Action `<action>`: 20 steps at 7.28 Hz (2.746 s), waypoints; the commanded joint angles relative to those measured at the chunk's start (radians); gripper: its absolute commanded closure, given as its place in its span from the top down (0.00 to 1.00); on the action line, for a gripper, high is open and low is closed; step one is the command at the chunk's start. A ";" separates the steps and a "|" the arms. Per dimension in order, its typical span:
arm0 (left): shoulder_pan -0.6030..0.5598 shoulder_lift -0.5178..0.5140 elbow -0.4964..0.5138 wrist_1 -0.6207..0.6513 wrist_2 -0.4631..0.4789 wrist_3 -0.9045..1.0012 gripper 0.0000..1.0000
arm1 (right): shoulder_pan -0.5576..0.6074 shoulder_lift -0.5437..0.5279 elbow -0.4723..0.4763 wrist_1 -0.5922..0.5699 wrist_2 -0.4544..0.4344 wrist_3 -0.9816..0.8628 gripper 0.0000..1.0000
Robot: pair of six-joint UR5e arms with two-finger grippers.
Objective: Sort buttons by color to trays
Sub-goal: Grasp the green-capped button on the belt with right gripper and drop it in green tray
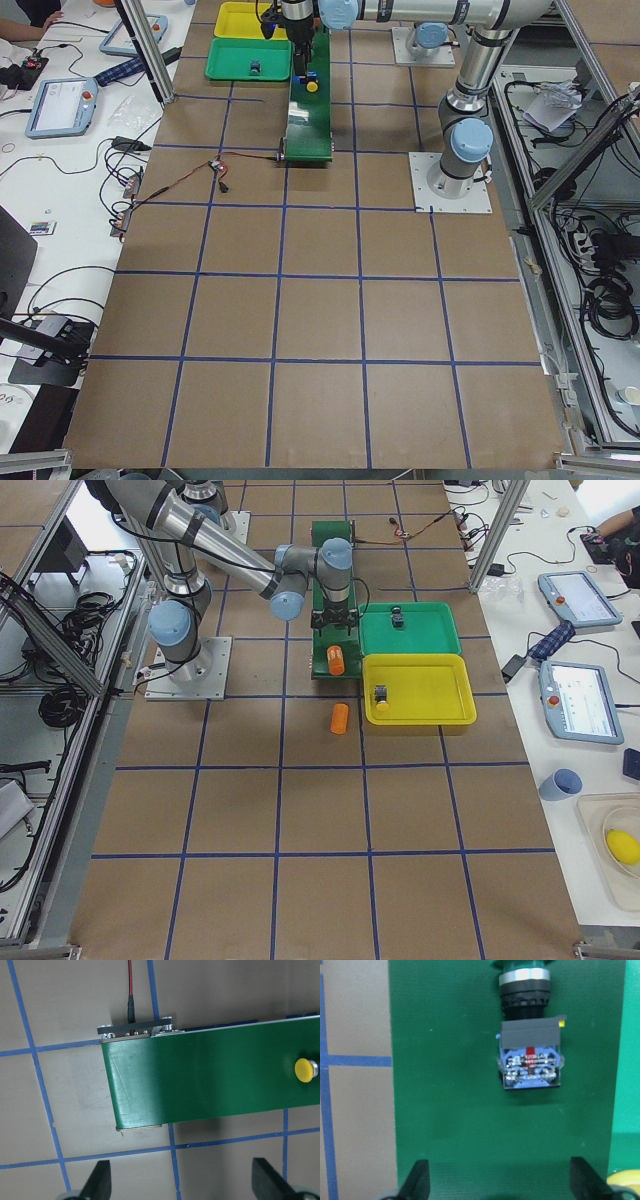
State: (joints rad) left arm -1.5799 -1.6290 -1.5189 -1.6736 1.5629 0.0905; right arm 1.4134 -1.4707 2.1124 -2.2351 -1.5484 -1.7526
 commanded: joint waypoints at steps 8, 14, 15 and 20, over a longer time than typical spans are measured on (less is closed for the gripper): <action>0.000 -0.009 0.005 0.008 -0.004 -0.049 1.00 | 0.015 0.029 -0.011 0.000 0.025 0.033 0.68; 0.001 -0.008 0.005 0.008 -0.001 -0.051 1.00 | 0.010 0.168 -0.246 0.014 -0.002 0.041 0.11; 0.001 -0.008 0.005 0.008 -0.001 -0.051 1.00 | 0.010 0.205 -0.315 0.028 -0.007 0.041 0.13; 0.001 -0.017 0.005 0.008 -0.004 -0.049 1.00 | 0.021 0.342 -0.402 0.035 0.005 0.048 0.82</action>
State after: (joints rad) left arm -1.5788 -1.6410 -1.5141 -1.6659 1.5609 0.0402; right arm 1.4305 -1.1456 1.7096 -2.2045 -1.5400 -1.7049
